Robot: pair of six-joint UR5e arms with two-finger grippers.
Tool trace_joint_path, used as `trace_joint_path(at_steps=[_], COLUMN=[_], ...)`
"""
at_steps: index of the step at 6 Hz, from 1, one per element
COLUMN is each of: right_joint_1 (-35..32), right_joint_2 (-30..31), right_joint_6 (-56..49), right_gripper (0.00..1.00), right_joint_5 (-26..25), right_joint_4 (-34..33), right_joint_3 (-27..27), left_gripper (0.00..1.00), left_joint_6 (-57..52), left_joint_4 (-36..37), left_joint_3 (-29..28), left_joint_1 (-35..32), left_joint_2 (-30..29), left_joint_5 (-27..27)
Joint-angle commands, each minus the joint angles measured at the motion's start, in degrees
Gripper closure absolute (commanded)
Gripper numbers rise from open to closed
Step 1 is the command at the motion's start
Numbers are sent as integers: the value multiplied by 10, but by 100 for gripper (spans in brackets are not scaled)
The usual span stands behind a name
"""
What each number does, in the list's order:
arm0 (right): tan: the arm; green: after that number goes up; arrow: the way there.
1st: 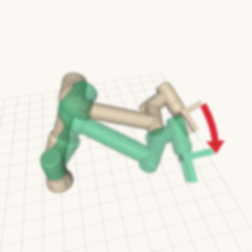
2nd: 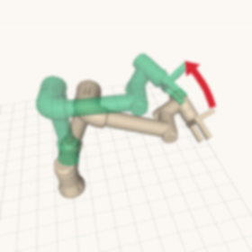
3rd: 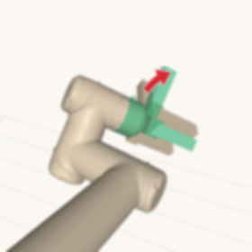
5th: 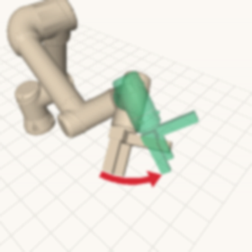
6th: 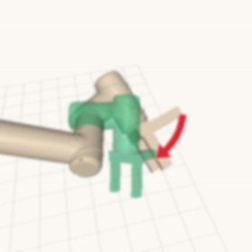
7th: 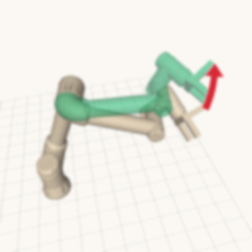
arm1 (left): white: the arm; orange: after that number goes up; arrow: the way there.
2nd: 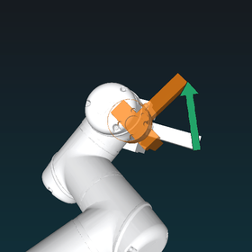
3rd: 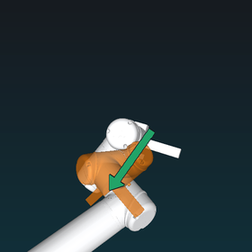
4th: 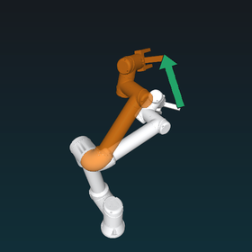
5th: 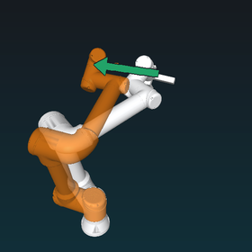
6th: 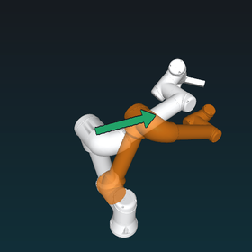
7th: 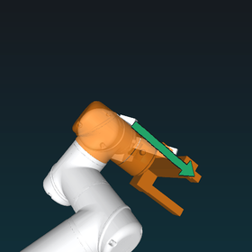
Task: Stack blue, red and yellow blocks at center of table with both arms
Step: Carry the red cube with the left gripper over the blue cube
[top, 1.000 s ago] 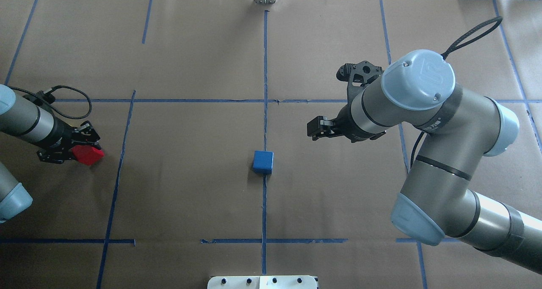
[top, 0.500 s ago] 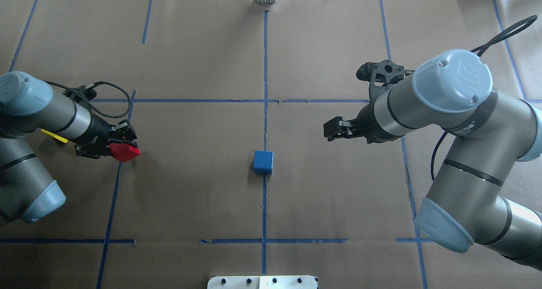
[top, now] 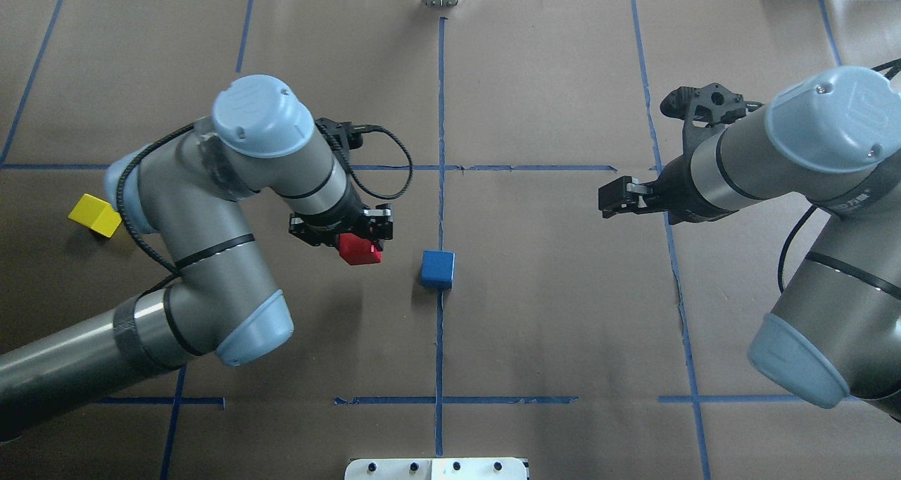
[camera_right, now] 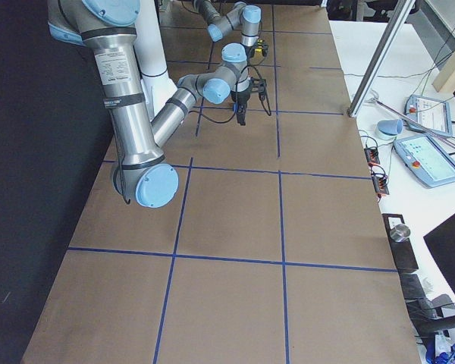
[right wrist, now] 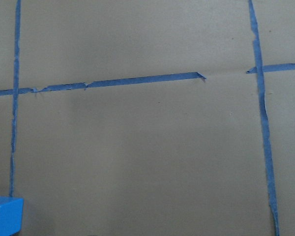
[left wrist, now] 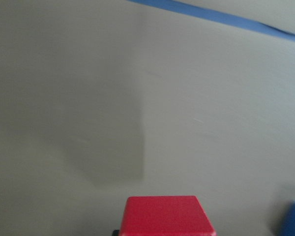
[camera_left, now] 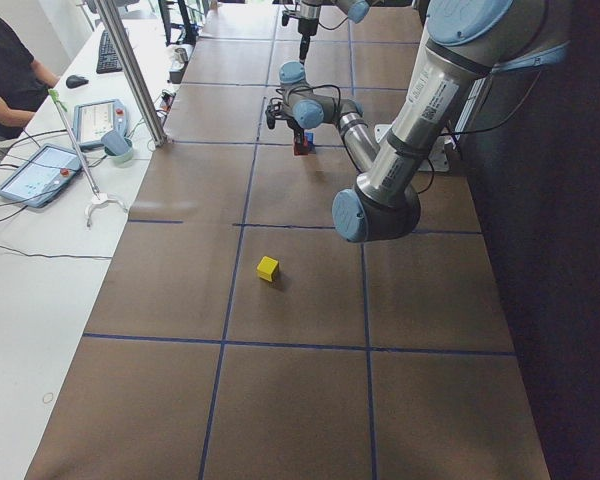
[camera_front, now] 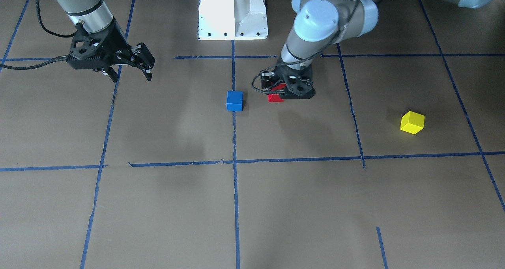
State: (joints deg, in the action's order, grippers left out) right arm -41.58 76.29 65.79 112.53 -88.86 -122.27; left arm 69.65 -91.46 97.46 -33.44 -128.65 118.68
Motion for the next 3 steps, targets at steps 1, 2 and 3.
trace_joint_path(at_steps=[1,2,3], right_joint_1=[-15,-13,-12], right_joint_2=[30,27,25], right_joint_6=[-38,-37,-37], right_gripper=[0,0,0], right_joint_5=[-1,-2,-2], right_joint_4=[0,0,0], right_joint_3=[-8,-6,-6], left_gripper=[100,100,100], left_joint_6=[-7,-6,-6], left_joint_4=[8,12,32], left_joint_3=[-85,-94,-94], left_joint_1=[21,21,27], left_joint_2=[-76,-94,-100], left_joint_5=[-27,-27,-28])
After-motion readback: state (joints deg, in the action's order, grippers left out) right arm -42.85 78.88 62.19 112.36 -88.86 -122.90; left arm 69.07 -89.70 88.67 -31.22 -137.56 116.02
